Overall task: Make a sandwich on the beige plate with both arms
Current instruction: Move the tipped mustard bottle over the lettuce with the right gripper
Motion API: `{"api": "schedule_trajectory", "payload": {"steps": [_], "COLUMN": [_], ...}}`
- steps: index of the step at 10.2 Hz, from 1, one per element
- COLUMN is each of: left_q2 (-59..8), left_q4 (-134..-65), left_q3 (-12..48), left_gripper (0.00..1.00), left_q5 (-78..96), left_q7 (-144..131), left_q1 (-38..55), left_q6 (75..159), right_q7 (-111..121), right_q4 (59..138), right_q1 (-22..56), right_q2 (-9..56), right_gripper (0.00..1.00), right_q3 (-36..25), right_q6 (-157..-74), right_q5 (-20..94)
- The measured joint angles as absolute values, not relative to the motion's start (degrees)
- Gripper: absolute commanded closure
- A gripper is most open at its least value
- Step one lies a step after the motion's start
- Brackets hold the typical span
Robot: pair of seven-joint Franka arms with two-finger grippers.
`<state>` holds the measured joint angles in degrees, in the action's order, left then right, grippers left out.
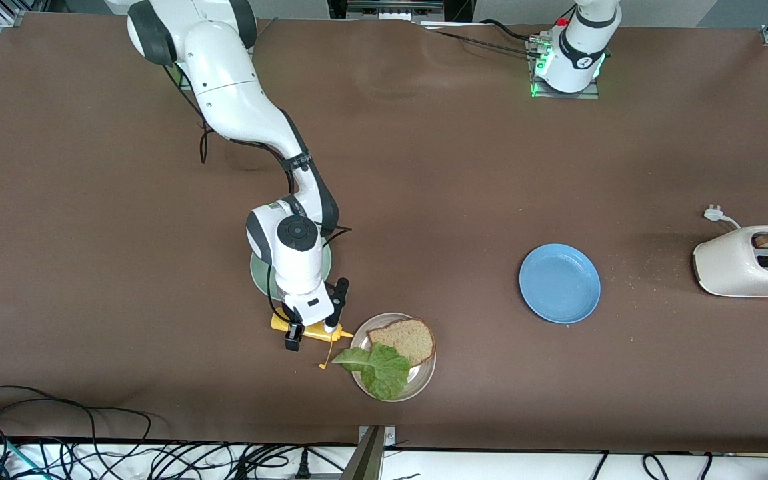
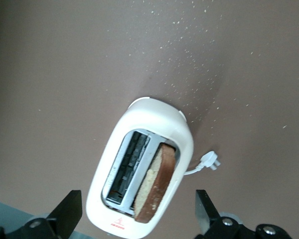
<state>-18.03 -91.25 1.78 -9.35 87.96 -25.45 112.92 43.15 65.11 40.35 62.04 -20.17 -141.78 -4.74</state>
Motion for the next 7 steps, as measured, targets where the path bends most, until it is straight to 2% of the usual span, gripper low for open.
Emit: {"api": "schedule_trajectory", "payload": {"steps": [5, 7], "left_q2": [-21.12, -22.58], "left_q4": [-91.29, -91.4], "left_q3": [1.73, 1.75], "left_gripper": [0.0, 0.0], "left_q5": [-9.36, -9.36], "left_q7": [96.63, 97.31], "left_q1": [-28.33, -28.62], "left_q6": [116.87, 116.94], "right_q7": [42.41, 40.07], "right_q4": [64.77, 63.34], "right_q1": [40.96, 41.22], "right_q2": [62.03, 61.61], "right_gripper": [1.0, 1.0], "right_q3": [-20.26, -20.5], "right_q6": [-141.34, -138.48], "right_q5": [-5.13, -5.01]}}
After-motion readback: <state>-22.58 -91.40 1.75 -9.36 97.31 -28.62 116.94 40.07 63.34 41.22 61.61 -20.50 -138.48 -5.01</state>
